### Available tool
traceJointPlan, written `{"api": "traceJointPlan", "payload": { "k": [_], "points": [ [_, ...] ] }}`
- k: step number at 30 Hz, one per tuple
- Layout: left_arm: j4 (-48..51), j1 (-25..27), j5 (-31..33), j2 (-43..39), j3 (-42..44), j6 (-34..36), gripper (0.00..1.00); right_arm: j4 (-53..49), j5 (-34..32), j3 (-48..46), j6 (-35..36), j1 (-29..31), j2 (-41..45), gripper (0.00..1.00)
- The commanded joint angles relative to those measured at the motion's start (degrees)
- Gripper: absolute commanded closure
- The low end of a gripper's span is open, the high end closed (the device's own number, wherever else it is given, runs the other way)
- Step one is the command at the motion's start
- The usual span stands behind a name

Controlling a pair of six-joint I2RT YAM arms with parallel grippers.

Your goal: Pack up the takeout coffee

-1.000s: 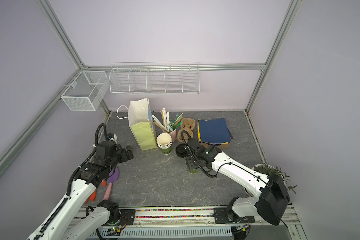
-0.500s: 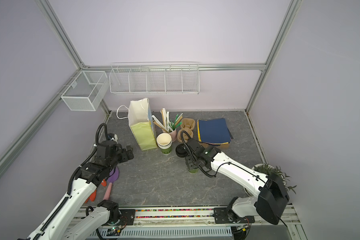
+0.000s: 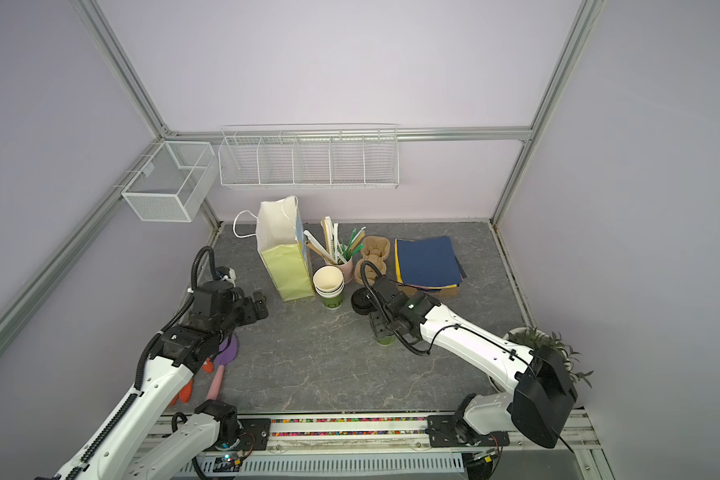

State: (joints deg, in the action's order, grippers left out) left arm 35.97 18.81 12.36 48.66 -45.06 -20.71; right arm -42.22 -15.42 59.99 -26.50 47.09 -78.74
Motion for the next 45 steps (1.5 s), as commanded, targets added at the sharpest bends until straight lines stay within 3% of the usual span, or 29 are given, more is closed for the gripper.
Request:
{"api": "traceJointPlan", "payload": {
  "k": [1, 10, 15, 28, 45],
  "points": [
    [1.0, 0.2, -0.5, -0.1, 0.0, 0.6, 0.01, -5.3, 1.7, -6.1, -1.8, 0.2, -5.3, 0.35],
    [1.3, 0.2, -1.3, 0.9, -0.2, 0.6, 0.01, -6.5, 2.5, -8.7, -2.7, 1.0, -6.7, 0.35],
    [1.6, 0.3, -1.5, 1.5, -0.4, 0.6, 0.01, -11.2, -1.2, -6.3, -1.7, 1.3, -7.3, 0.35],
    [2.3, 1.3, -2.2, 2.7, -0.6, 0.9, 0.01, -10.0, 2.1, -6.3, -0.1, 1.2, -13.0, 0.35],
    [2.4, 1.4, -2.2, 2.2, -0.5, 0.9, 0.01, -13.8, 1.7, -1.9, -0.4, 0.9, -4.8, 0.34]
  ]
}}
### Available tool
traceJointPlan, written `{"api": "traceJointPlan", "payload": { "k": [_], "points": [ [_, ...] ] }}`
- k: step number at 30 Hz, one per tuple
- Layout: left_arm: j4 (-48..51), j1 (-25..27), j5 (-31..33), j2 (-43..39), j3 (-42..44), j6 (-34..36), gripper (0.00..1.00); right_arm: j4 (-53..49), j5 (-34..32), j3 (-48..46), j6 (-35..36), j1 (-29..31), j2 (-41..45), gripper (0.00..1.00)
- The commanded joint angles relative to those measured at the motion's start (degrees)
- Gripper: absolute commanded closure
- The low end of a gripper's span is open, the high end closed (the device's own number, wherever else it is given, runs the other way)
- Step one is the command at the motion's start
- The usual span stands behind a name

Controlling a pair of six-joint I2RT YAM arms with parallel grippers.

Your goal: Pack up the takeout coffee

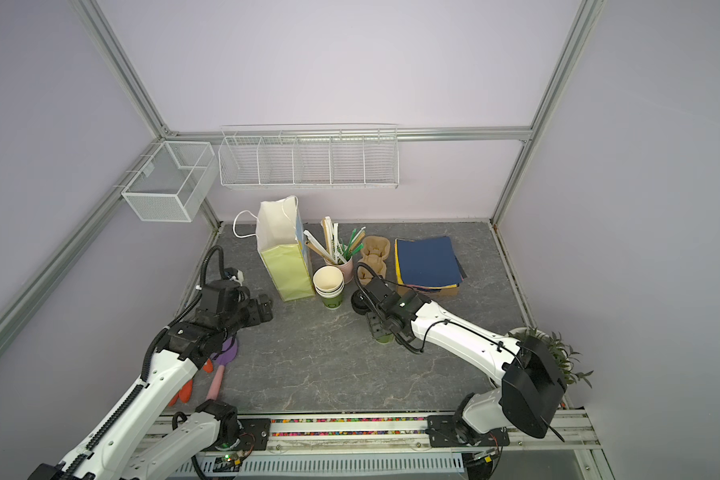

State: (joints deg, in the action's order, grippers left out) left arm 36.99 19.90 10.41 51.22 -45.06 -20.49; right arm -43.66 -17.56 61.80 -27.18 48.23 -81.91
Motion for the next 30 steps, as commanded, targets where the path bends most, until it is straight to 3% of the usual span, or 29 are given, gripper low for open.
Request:
{"api": "traceJointPlan", "payload": {
  "k": [1, 7, 18, 30],
  "points": [
    [1.3, 0.3, -0.2, -0.4, -0.6, 0.7, 0.01, -11.9, 4.3, -4.0, 0.3, -0.3, -2.0, 0.34],
    [1.3, 0.4, -0.2, -0.3, -0.5, 0.7, 0.01, -9.4, 4.5, -5.6, -0.1, -0.4, -4.0, 0.34],
    [1.4, 0.5, -0.1, 0.0, -0.5, 0.8, 0.01, -15.4, 2.7, 0.7, 1.1, -0.9, 1.2, 0.34],
    [1.6, 0.5, -0.1, 0.2, -0.6, 0.8, 0.01, -16.2, 2.5, -0.7, 3.3, -8.5, 7.5, 0.34]
  ]
}}
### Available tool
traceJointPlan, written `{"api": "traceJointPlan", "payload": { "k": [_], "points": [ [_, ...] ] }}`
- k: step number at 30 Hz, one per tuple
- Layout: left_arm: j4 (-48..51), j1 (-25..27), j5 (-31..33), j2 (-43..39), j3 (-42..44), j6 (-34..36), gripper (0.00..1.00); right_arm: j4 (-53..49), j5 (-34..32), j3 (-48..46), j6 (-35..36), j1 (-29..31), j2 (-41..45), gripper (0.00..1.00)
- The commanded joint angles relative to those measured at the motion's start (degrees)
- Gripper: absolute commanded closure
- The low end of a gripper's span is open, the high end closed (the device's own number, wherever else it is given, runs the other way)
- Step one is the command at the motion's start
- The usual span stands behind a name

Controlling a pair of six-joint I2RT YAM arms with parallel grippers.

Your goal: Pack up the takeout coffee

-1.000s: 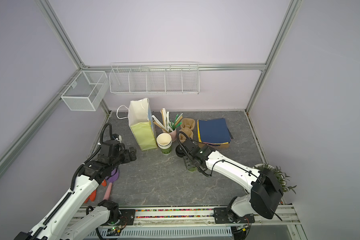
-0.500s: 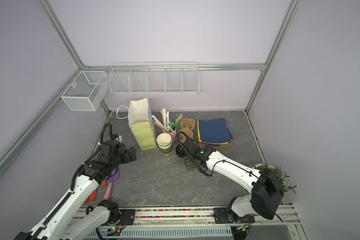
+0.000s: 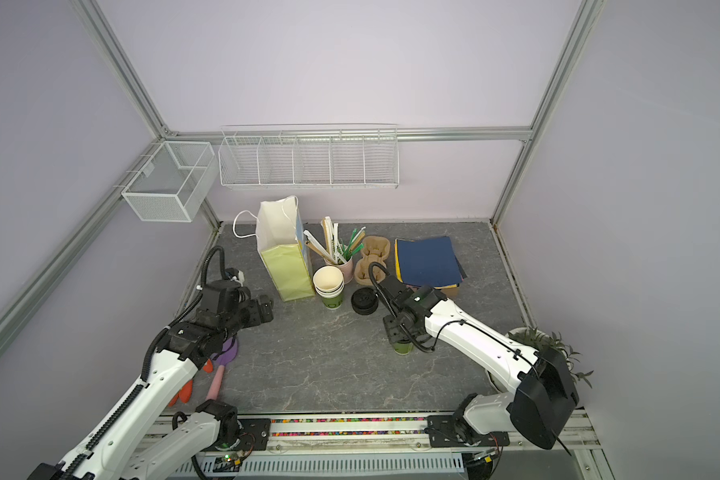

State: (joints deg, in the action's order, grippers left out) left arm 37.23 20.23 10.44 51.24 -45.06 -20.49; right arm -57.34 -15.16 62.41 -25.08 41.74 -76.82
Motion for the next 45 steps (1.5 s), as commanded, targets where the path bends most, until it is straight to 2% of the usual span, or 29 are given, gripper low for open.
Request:
{"api": "traceJointPlan", "payload": {
  "k": [1, 12, 27, 35, 45],
  "points": [
    [1.3, 0.2, -0.1, 0.0, -0.6, 0.8, 0.01, -2.1, 0.1, -1.8, 1.5, -3.3, 3.3, 0.34],
    [1.3, 0.5, -0.1, 0.0, -0.5, 0.7, 0.01, 1.4, 0.0, -3.9, 3.3, -14.0, 7.8, 0.34],
    [1.3, 0.4, -0.1, -0.2, -0.6, 0.8, 0.01, 8.9, 0.5, -4.9, 2.5, -27.3, 6.0, 0.33],
    [1.2, 0.6, -0.1, -0.3, -0.6, 0.8, 0.01, 10.2, -0.6, -4.5, 1.8, -29.7, 3.9, 0.32],
    [1.2, 0.6, -0.3, -0.1, -0.6, 0.8, 0.01, 10.4, 1.1, -3.8, 1.9, -32.5, 1.8, 0.30]
  ]
}}
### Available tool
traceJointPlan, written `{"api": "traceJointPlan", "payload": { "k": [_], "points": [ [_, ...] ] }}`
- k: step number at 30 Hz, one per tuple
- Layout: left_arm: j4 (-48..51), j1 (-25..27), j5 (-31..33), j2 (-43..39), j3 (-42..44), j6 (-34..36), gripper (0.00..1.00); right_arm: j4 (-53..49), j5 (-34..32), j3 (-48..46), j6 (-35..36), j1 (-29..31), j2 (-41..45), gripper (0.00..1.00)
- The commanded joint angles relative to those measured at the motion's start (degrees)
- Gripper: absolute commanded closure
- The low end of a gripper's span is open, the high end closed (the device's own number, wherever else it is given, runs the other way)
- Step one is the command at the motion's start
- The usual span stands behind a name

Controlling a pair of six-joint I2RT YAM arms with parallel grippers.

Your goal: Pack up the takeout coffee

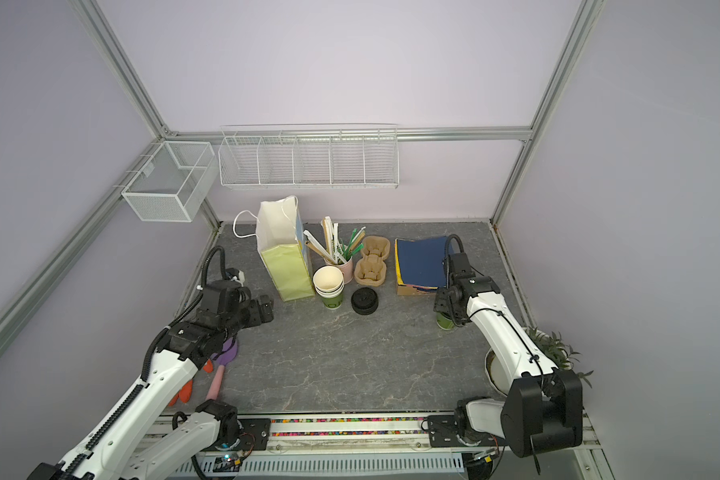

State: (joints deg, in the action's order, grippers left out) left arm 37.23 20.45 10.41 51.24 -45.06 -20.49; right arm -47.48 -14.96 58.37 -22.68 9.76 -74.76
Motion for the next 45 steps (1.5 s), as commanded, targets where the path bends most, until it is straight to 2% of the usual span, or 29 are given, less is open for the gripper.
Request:
{"api": "traceJointPlan", "payload": {
  "k": [1, 7, 19, 29, 31, 34, 37, 45],
  "points": [
    [1.2, 0.3, -0.2, -0.1, -0.6, 0.8, 0.01, 0.5, 1.2, 0.2, -0.5, -0.6, -0.4, 0.30],
    [1.2, 0.3, -0.3, 0.0, -0.6, 0.8, 0.01, 0.6, 1.9, 0.3, -0.4, -1.2, -1.3, 0.28],
    [1.2, 0.3, -0.4, 0.0, -0.5, 0.8, 0.01, -0.2, 0.7, 1.8, -0.9, -2.8, -0.2, 0.18],
    [1.1, 0.4, 0.4, -0.6, -0.6, 0.8, 0.01, -1.9, 0.7, 7.6, -0.2, -2.9, -0.4, 0.10],
    [1.1, 0.3, 0.8, -0.9, -0.8, 0.9, 0.01, -2.1, 2.1, 9.3, 0.0, -2.9, -0.1, 0.10],
    [1.2, 0.3, 2.0, -2.3, -1.3, 0.9, 0.01, -2.2, 7.8, 11.7, 0.4, -2.3, 0.1, 0.09],
    [0.3, 0.4, 3.6, -5.2, -1.4, 0.8, 0.01, -2.4, 11.9, 13.6, 0.4, 0.4, -0.3, 0.09],
    [-3.2, 0.2, 4.3, -10.5, -3.9, -2.4, 0.01, -2.5, 12.6, 14.2, -2.4, 14.3, 0.9, 0.08]
  ]
}}
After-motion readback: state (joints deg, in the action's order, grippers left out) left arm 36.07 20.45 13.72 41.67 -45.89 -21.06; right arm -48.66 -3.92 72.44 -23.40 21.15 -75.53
